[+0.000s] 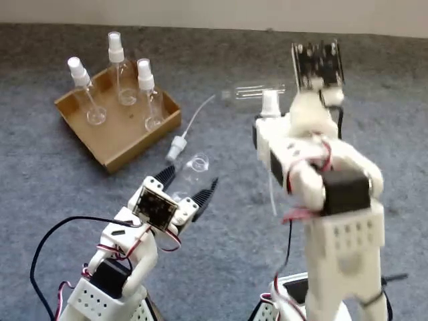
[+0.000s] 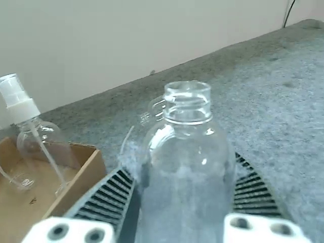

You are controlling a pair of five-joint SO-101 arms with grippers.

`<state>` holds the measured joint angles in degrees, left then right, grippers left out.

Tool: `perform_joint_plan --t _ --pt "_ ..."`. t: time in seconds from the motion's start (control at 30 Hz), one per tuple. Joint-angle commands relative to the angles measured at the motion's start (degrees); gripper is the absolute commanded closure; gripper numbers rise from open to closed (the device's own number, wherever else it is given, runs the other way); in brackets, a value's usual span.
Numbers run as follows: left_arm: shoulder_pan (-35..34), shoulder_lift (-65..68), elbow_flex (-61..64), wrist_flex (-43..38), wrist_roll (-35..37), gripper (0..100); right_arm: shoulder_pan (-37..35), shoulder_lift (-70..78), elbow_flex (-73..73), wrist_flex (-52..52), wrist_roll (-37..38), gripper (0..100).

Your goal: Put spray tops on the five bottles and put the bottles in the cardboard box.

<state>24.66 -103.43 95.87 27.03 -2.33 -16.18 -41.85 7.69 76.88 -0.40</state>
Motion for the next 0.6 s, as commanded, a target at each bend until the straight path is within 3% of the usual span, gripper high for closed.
perform_joint_plan --t 0.0,0.33,0.57 --pt "7.2 -0.7 1.2 0.3 -0.1 91 -1.0 -7.3 1.9 -1.8 0.0 97.8" --pt "18.2 -0.6 1.2 4.5 -0.1 91 -1.0 -23.9 16.6 -16.8 -0.4 97.8" --pt "18.6 -0.6 1.2 4.8 -0.1 91 -1.0 -35.4 24.4 -24.1 -0.4 98.0"
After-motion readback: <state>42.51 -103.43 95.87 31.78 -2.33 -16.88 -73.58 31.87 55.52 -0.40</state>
